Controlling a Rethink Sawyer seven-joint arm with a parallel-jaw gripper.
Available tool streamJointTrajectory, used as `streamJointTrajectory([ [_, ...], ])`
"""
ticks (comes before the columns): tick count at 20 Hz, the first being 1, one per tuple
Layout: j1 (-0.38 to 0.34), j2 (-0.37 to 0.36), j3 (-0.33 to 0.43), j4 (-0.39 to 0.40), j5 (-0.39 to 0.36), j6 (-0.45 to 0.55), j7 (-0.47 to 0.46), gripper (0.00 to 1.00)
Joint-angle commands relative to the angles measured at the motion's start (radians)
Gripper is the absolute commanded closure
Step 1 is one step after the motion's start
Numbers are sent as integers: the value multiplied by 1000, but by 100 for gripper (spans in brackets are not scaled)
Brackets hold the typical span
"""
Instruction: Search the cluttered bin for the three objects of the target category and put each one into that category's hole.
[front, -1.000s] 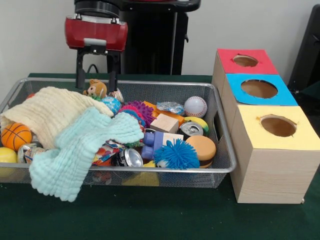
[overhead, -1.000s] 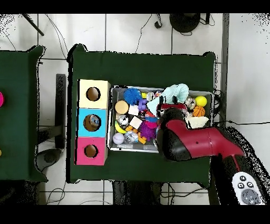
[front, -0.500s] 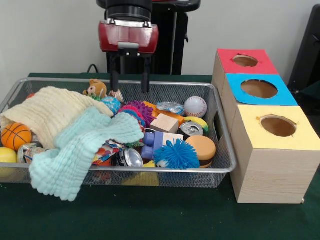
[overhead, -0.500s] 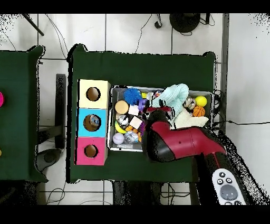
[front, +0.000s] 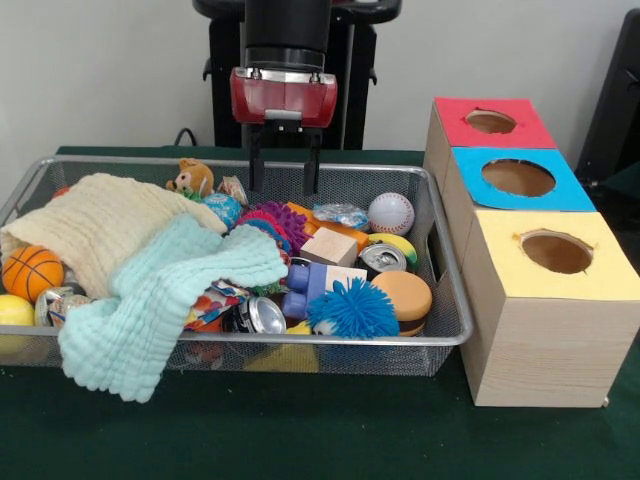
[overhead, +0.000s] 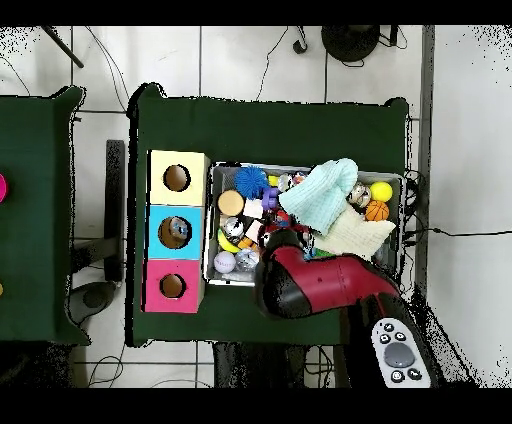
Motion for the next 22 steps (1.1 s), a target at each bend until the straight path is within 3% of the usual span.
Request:
streamJointTrajectory([
  [1,21,104,-110,77,53,-104,206,0],
  [5,20,145,-117,79,74,-134,197,0],
  [22,76,161,-88,94,200,-154,197,0],
])
